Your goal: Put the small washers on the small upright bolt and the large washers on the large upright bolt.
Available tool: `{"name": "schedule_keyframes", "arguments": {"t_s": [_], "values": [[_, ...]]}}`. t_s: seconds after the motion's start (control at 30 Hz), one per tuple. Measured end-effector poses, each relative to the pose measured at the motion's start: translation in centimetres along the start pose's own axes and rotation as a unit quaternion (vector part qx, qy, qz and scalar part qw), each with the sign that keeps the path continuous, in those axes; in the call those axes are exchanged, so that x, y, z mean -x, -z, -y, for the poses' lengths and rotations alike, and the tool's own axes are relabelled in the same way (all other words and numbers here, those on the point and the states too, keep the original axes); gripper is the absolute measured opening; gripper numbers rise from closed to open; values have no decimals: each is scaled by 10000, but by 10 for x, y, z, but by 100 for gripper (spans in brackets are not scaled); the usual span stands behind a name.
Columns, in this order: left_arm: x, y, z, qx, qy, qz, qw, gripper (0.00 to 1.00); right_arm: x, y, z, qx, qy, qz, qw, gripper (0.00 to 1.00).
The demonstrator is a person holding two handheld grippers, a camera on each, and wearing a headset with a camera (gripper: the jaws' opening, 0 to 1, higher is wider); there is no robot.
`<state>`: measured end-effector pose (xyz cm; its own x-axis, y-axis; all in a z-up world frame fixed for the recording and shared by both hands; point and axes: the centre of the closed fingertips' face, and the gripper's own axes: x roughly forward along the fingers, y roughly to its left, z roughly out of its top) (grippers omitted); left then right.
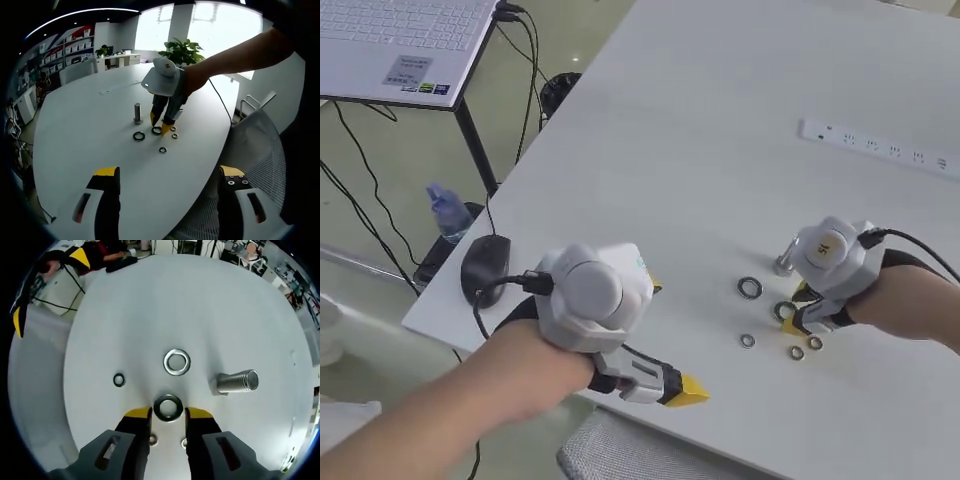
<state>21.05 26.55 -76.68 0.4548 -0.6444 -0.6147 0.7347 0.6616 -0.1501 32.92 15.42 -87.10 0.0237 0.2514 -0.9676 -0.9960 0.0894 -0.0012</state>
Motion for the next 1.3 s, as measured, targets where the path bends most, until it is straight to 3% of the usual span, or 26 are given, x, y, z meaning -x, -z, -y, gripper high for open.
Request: {"name": "schedule_keyframes", "arguments": {"t_s": [0.2,0.4,0.67,1.3], "values": [[1,1,-3,-15,-18,-19,10000,77,-1,0,0,21,24,-282,9996,24],[0,1,1,10,-5,-6,10000,77,-1,1,0,196,28,-532,9984,22],[5,0,2,27,-54,1,10000,75,-4,5,10,-13,-44,-262,9996,21],[6,6,5,92,-53,-51,9999,74,-1,13,10,0,-48,-335,9994,21]]}}
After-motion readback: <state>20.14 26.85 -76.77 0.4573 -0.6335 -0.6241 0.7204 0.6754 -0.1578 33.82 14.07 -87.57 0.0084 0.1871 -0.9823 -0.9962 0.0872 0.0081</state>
